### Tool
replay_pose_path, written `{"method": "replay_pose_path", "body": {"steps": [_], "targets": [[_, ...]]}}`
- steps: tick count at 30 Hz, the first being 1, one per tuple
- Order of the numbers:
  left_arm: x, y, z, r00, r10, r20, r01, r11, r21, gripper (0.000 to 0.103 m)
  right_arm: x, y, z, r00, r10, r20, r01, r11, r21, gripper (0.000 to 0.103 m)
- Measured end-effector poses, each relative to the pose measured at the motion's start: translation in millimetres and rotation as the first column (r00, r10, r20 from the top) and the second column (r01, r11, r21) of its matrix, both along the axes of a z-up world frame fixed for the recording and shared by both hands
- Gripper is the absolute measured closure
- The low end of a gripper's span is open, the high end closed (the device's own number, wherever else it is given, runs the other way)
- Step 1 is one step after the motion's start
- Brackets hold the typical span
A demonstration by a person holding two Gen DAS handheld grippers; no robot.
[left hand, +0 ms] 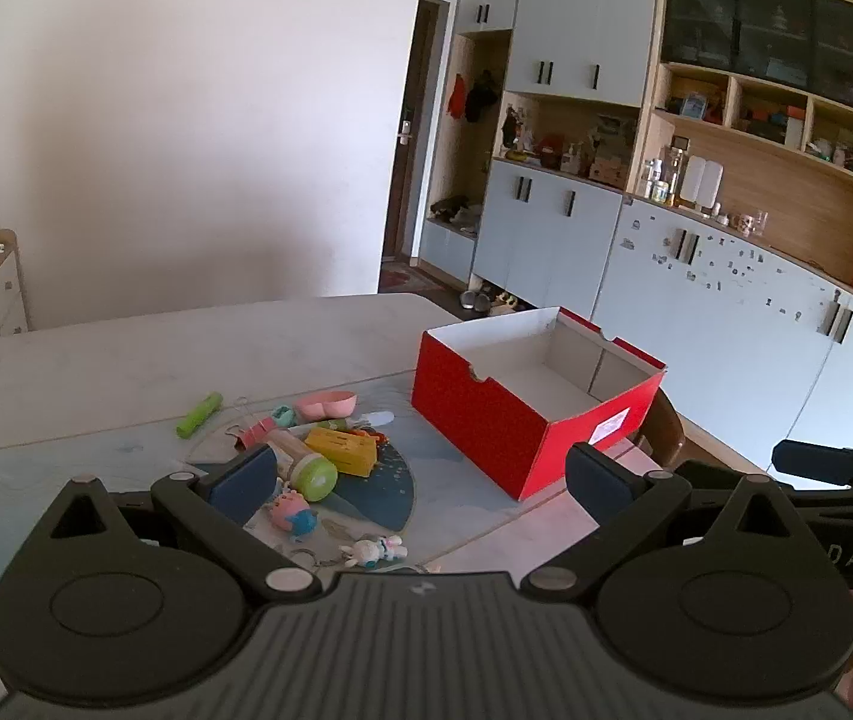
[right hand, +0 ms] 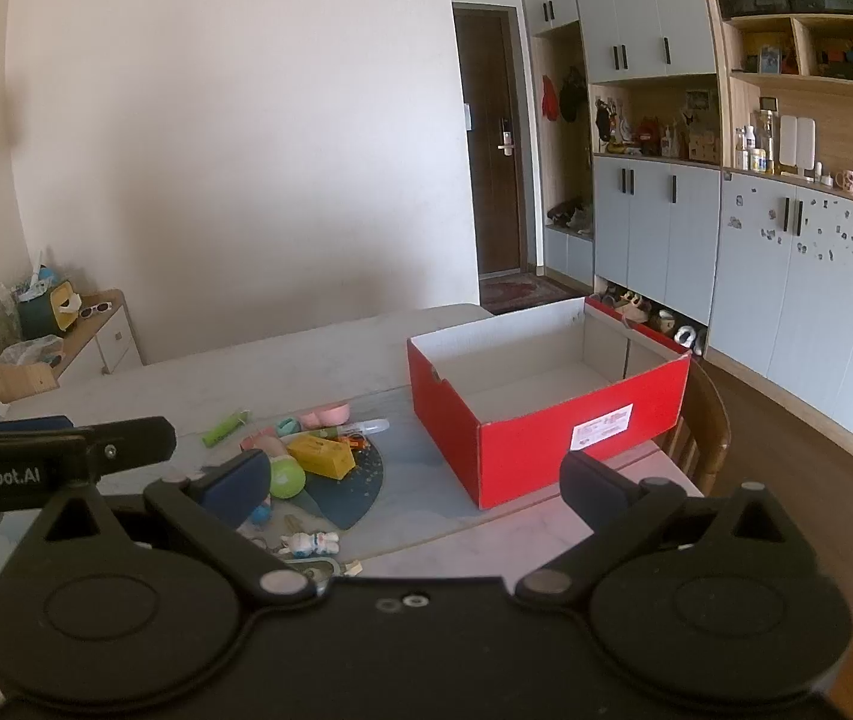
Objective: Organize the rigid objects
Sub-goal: 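Move both tools toward the toys on the glass table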
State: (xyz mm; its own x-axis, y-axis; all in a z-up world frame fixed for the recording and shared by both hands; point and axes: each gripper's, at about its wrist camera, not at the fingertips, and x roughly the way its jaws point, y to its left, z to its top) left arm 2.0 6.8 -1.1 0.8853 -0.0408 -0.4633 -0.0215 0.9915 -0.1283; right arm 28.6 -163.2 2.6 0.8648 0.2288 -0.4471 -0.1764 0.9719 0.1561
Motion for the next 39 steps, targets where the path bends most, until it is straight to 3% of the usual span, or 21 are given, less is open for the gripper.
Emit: {"method": "replay_pose_path", "body": {"steps": [7, 22, 39], "targets": [[-3, 5, 2, 1.0, 0.015, 0.01, -0.015, 1.0, -0.014, 0.0, -1, 3, 4, 1.0, -0.011, 0.005, 0.011, 1.0, -0.001, 0.0], [-4, 7, 8, 0.995, 0.045, 0.087, -0.05, 0.997, 0.054, 0.0, 4, 19, 7, 0.998, 0.047, 0.047, -0.046, 0.999, -0.017, 0.0], [22, 43, -13, 0.988, 0.152, 0.019, -0.152, 0.987, 0.052, 0.0, 40, 36, -27, 0.987, 0.153, -0.039, -0.153, 0.988, 0.011, 0.0]]}}
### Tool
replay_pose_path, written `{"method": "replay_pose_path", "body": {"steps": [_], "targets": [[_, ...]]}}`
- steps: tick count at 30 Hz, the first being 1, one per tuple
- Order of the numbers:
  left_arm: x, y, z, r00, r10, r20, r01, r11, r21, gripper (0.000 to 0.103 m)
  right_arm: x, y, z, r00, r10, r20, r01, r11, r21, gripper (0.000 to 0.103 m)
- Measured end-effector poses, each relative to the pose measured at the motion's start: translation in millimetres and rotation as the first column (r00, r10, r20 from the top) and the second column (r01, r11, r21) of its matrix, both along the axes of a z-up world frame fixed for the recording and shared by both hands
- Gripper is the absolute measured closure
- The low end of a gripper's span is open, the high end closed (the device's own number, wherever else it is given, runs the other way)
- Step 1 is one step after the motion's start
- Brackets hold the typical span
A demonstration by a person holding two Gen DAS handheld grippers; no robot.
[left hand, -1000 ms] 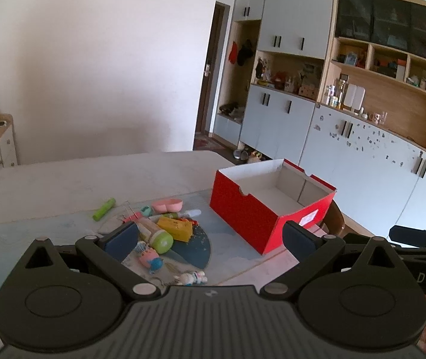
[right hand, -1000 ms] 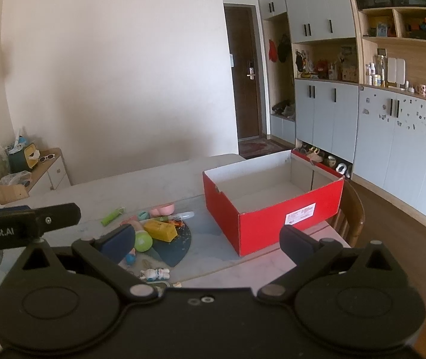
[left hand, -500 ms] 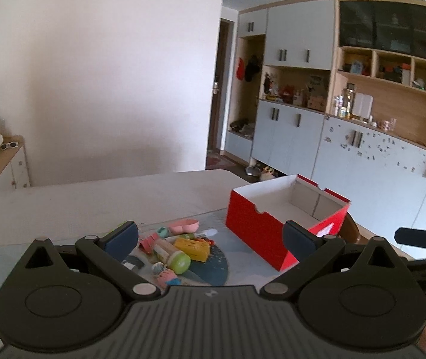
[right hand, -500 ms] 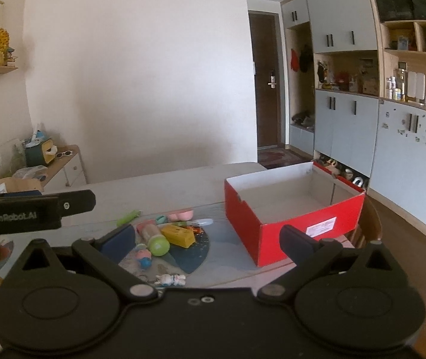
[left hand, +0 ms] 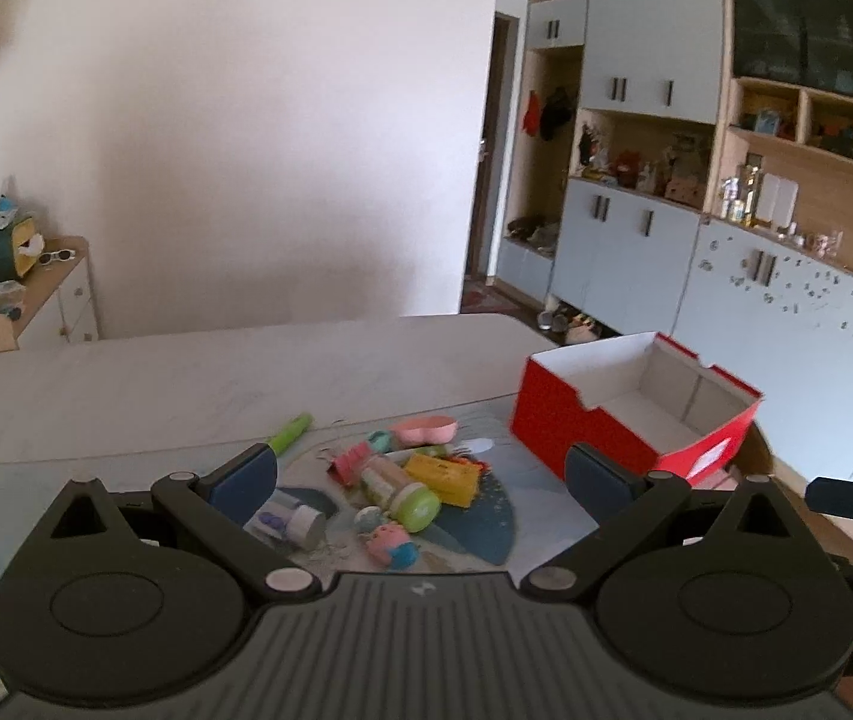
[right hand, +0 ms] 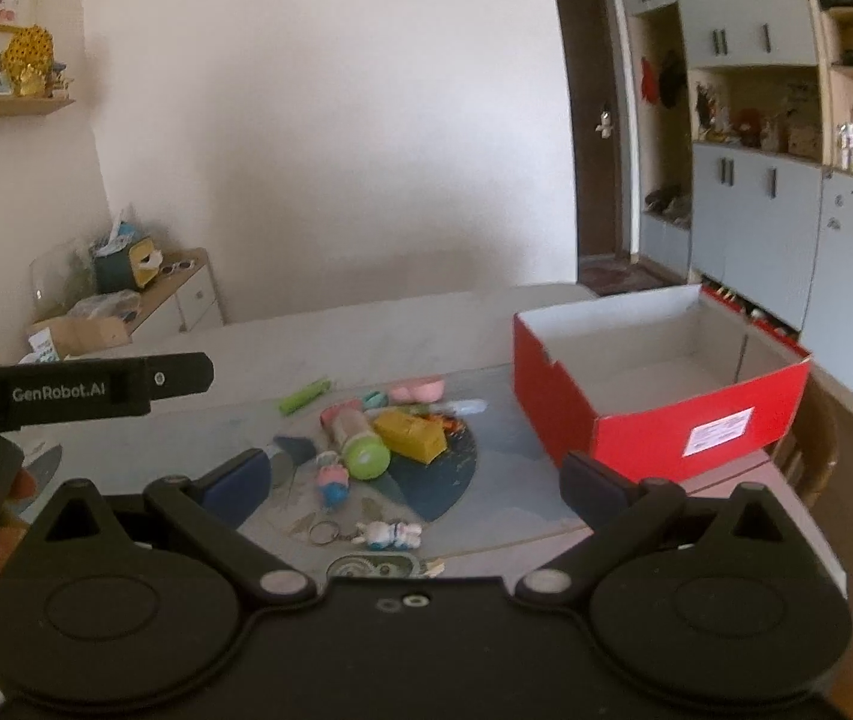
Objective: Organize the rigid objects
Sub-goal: 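Move both tools toward the toys on the glass table, then grasp the white bunny figure with the right tool while the left tool grasps the purple-ball jar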
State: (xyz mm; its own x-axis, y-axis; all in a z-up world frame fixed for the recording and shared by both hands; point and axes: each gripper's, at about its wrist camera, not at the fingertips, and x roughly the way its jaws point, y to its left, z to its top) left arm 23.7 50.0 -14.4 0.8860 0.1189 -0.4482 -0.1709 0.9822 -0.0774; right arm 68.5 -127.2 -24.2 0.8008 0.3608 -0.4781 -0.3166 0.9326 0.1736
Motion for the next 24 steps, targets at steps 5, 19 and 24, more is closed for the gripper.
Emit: {"method": "replay_pose_path", "body": {"steps": [5, 19, 24], "targets": [[15, 18, -16, 0.998, 0.042, -0.043, -0.042, 0.999, -0.008, 0.0, 19, 7, -12, 0.999, 0.031, -0.037, -0.032, 0.999, -0.026, 0.0], [82, 66, -78, 0.967, 0.161, -0.197, -0.164, 0.987, 0.002, 0.0, 73, 40, -55, 0.97, 0.204, -0.132, -0.22, 0.968, -0.12, 0.007], [106, 85, -100, 0.946, 0.2, -0.256, -0.21, 0.978, -0.012, 0.001, 93, 50, -75, 0.955, 0.24, -0.172, -0.266, 0.952, -0.148, 0.013]]}}
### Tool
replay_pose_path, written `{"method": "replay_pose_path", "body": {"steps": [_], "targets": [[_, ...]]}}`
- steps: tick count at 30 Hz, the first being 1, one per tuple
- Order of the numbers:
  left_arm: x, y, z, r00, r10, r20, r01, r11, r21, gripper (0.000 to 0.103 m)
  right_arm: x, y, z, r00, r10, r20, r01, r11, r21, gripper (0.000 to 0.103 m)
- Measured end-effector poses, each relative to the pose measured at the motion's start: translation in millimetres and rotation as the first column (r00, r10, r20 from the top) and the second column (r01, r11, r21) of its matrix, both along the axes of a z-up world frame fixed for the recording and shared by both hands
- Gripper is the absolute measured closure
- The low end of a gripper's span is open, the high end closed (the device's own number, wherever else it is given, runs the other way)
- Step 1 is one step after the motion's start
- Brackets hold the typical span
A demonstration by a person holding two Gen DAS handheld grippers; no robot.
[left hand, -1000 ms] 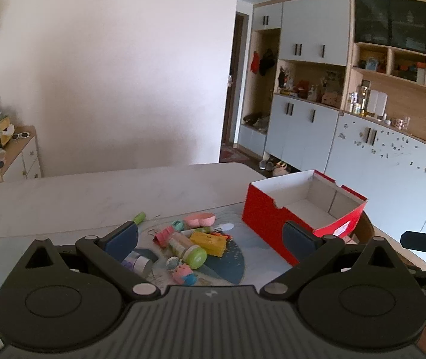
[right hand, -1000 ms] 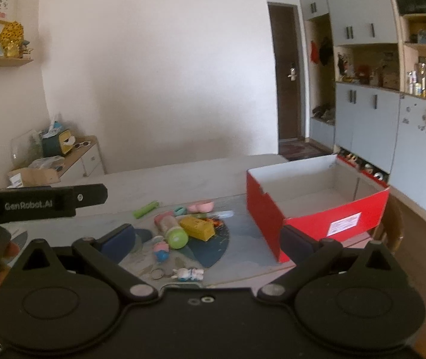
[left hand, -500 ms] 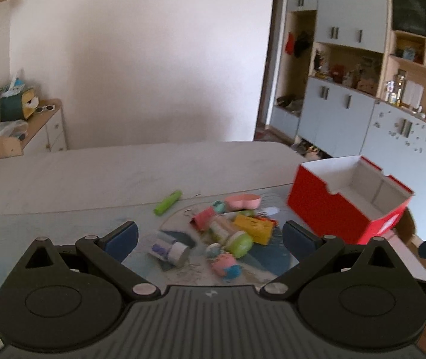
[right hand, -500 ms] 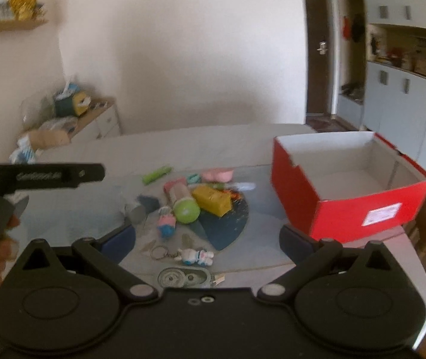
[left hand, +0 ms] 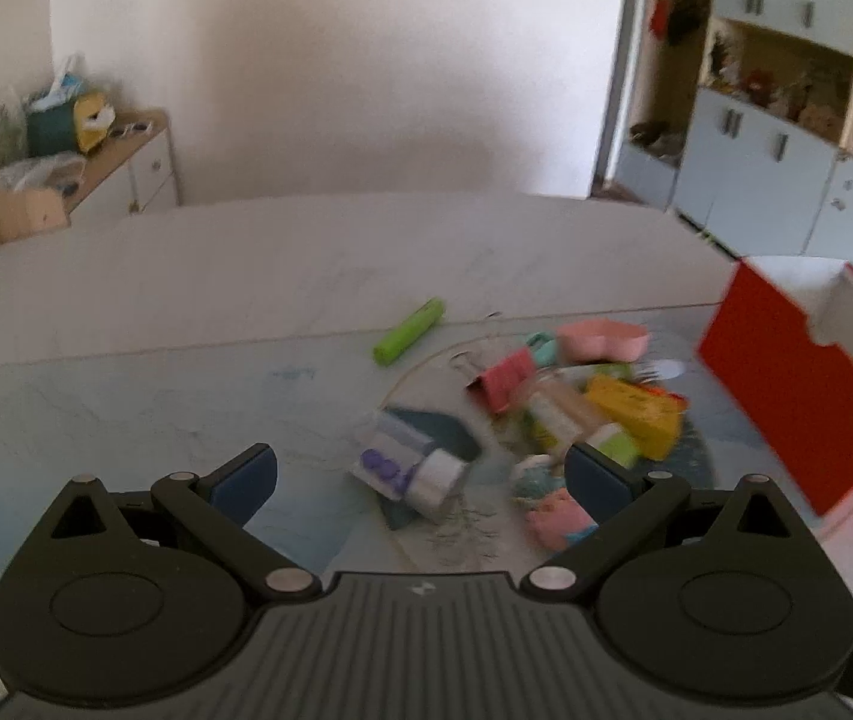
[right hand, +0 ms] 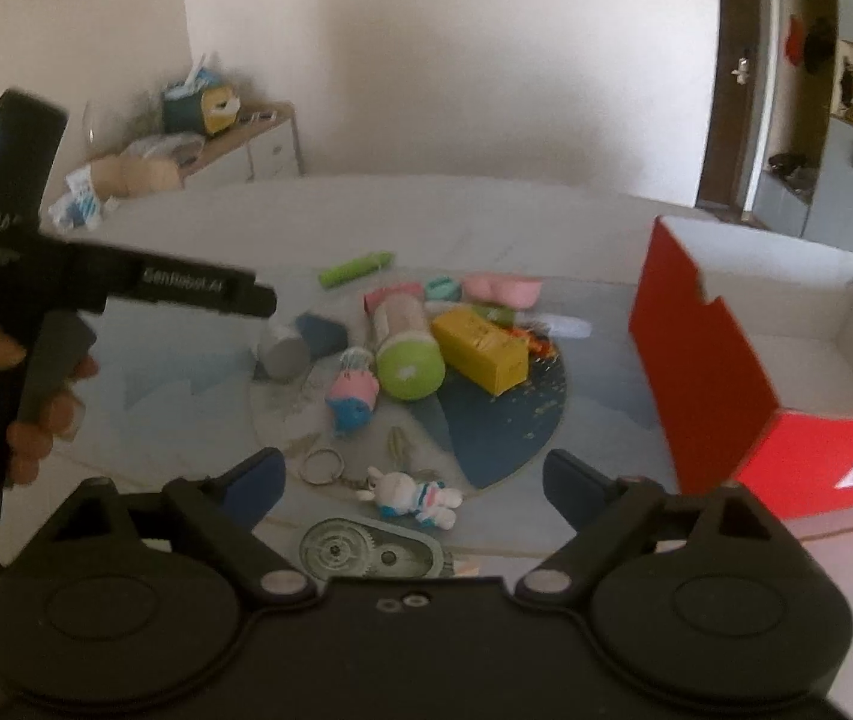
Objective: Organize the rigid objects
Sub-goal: 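Grasp the white bunny figure with the right tool while the left tool grasps the purple-ball jar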
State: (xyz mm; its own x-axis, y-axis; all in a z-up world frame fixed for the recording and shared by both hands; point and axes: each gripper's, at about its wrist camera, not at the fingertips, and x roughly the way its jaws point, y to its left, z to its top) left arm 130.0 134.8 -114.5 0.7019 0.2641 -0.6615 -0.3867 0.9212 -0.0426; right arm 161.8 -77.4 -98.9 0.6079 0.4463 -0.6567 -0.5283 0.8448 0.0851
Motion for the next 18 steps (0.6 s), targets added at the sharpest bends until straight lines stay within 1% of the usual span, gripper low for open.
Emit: {"method": "replay_pose_path", "body": {"steps": [2, 4, 8, 10, 13, 16, 18], "targets": [[9, 8, -8, 1.0, 0.013, -0.014, -0.013, 1.0, -0.01, 0.001, 9, 5, -8, 1.0, 0.012, -0.014, -0.012, 1.0, -0.017, 0.017], [17, 13, -14, 1.0, 0.013, -0.02, -0.013, 1.0, 0.001, 0.001, 18, 10, -16, 0.999, 0.022, -0.033, -0.023, 0.999, -0.031, 0.021], [32, 19, -28, 0.999, 0.019, -0.051, -0.018, 1.0, 0.02, 0.001, 31, 17, -30, 0.997, 0.025, -0.067, -0.028, 0.998, -0.053, 0.025], [38, 22, -34, 0.997, 0.032, -0.075, -0.031, 0.999, 0.016, 0.001, 37, 19, -35, 0.996, 0.027, -0.091, -0.031, 0.998, -0.051, 0.028], [44, 25, -39, 0.995, 0.054, -0.087, -0.055, 0.998, -0.004, 0.001, 42, 22, -43, 0.992, 0.028, -0.124, -0.035, 0.998, -0.055, 0.031], [51, 23, -44, 0.99, 0.075, -0.116, -0.072, 0.997, 0.029, 0.001, 46, 24, -49, 0.989, 0.022, -0.148, -0.03, 0.998, -0.052, 0.035], [55, 24, -48, 0.988, 0.086, -0.129, -0.083, 0.996, 0.028, 0.001, 49, 24, -52, 0.986, 0.016, -0.164, -0.024, 0.998, -0.051, 0.037]]}}
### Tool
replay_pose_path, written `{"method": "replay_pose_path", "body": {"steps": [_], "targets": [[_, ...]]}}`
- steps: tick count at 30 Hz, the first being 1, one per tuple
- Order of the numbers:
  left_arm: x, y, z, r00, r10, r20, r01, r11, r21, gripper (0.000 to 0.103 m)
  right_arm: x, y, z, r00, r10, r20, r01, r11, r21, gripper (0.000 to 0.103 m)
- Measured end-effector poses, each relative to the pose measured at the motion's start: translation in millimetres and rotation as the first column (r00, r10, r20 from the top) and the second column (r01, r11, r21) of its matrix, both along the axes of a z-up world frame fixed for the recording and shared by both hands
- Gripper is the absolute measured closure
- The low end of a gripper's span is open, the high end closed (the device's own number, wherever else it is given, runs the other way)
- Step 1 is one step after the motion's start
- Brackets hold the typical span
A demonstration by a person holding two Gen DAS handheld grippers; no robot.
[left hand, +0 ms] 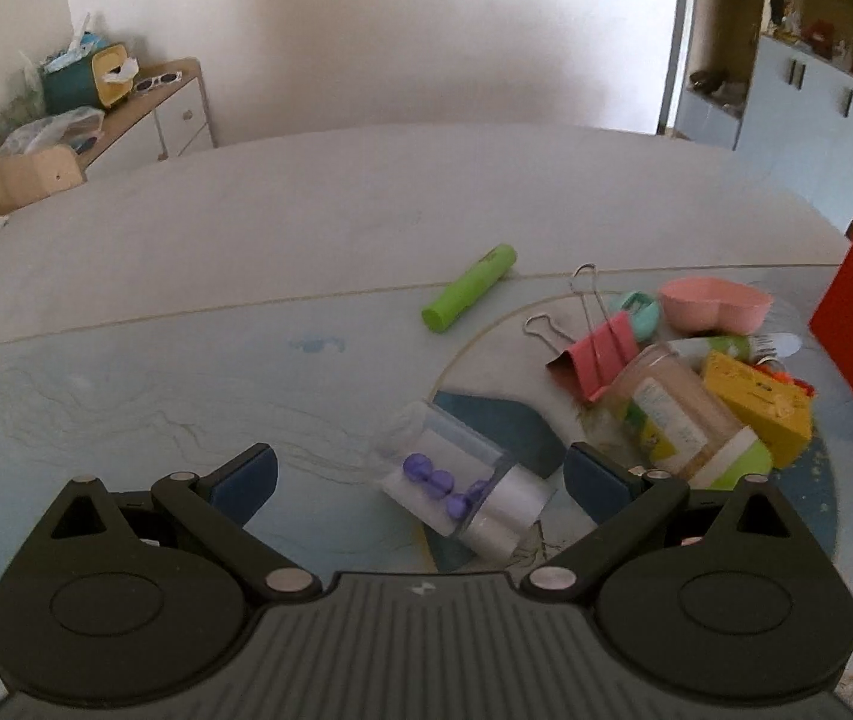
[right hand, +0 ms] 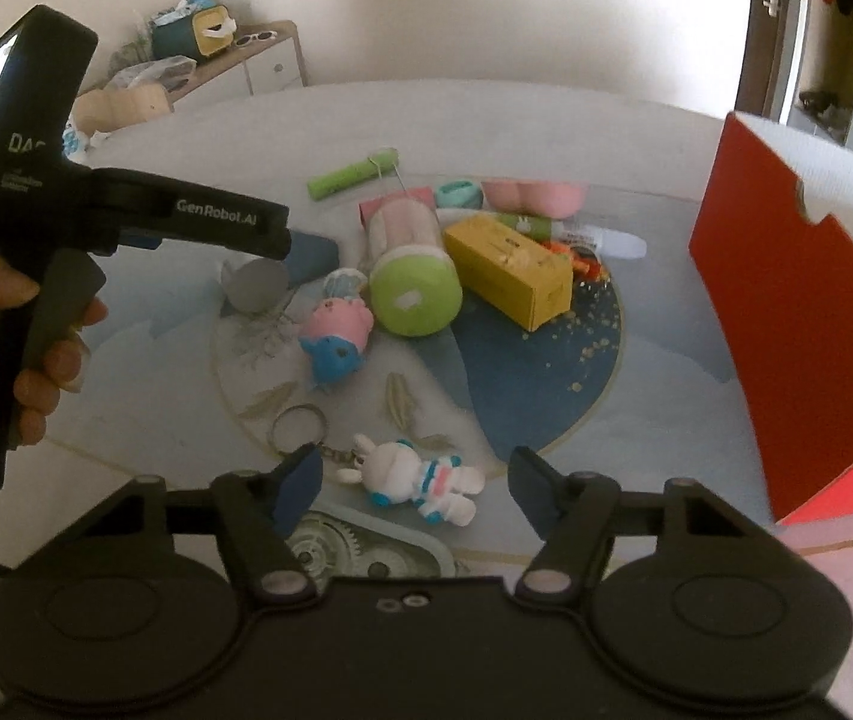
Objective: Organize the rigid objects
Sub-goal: 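Grasp the white bunny figure with the right tool while the left tool grasps the purple-ball jar, then lift the bunny and the jar and carry both toward the red shoebox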
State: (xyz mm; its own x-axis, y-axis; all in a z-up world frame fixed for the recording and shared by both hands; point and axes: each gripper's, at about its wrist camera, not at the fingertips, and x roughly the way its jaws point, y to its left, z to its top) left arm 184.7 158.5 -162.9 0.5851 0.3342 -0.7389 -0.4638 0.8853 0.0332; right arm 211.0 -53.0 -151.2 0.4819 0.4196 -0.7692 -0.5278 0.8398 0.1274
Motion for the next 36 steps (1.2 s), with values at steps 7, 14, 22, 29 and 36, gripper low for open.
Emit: {"method": "replay_pose_path", "body": {"steps": [7, 14, 22, 29, 36], "targets": [[8, 10, -9, 0.999, 0.042, -0.014, -0.043, 0.998, -0.049, 0.001, 8, 2, -10, 0.998, -0.023, -0.063, 0.024, 1.0, 0.01, 0.042], [15, 19, -11, 0.996, 0.088, -0.02, -0.089, 0.991, -0.097, 0.007, 8, 5, -8, 0.996, -0.037, -0.075, 0.038, 0.999, 0.01, 0.047], [14, 19, -10, 0.996, 0.084, -0.015, -0.085, 0.99, -0.112, 0.034, 8, 2, -7, 0.997, -0.055, -0.058, 0.056, 0.998, 0.019, 0.058], [10, 22, -7, 0.997, 0.083, -0.006, -0.083, 0.992, -0.098, 0.044, 7, -3, -7, 0.997, -0.059, -0.056, 0.061, 0.998, 0.035, 0.058], [-3, 21, 1, 0.998, 0.059, 0.017, -0.057, 0.995, -0.08, 0.045, 5, -11, 8, 0.996, -0.083, -0.013, 0.083, 0.995, 0.056, 0.058]]}}
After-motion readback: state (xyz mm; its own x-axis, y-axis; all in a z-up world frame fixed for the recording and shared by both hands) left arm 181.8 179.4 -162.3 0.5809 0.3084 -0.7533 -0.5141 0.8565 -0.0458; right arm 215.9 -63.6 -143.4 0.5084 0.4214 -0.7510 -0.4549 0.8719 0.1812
